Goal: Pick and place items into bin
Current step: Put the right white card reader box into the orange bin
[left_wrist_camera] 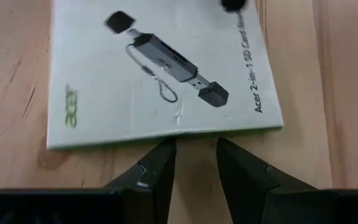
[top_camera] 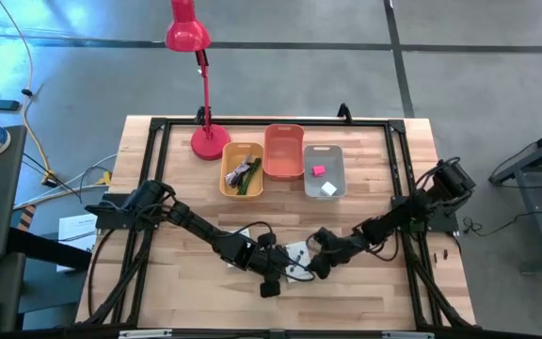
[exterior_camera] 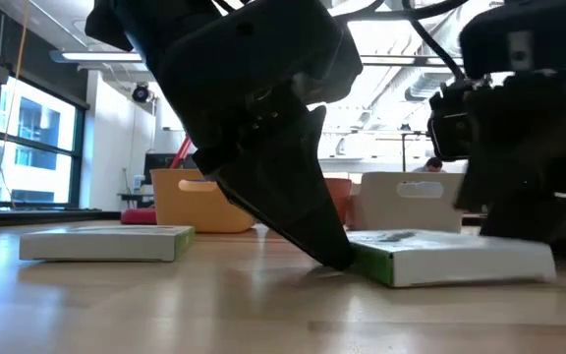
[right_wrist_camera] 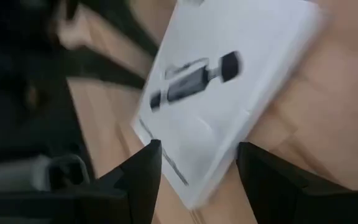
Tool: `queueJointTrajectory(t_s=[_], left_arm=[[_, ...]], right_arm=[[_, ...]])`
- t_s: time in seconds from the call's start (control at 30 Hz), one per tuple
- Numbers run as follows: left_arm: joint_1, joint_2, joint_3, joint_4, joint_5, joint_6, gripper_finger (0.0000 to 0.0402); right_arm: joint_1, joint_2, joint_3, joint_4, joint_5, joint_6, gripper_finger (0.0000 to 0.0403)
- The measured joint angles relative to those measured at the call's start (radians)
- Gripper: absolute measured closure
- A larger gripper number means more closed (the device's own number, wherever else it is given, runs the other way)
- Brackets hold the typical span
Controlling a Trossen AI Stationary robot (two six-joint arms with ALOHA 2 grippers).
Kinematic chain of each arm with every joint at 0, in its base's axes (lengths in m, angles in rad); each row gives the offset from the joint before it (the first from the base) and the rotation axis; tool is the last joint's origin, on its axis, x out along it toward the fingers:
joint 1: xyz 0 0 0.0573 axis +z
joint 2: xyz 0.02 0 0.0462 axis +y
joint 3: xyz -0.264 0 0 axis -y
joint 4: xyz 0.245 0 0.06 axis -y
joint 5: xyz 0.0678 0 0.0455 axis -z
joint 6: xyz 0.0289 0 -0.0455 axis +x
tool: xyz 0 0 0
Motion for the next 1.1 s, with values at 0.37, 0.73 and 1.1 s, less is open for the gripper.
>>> queueJointTrajectory(t_s=[0.37,0.73,1.1], left_arm=[[0.001,-0.026,-0.003,-0.038,0.013,0.037,0.0291],[0.013,-0.089,-0.008,-0.185,-0.098,0.068,0.0291],[0.013,-0.091,-0.008,-0.019,-0.108,0.071,0.0291]], right_arm=[[-0.022,-0.005,-0.041,0.039,0.007,0.076,0.0204],[-0.053,-0.004,-0.044,0.048,-0.03,0.04,0.0204],[-0.067,-0.004,-0.044,0.035,-0.03,0.025,0.0204]])
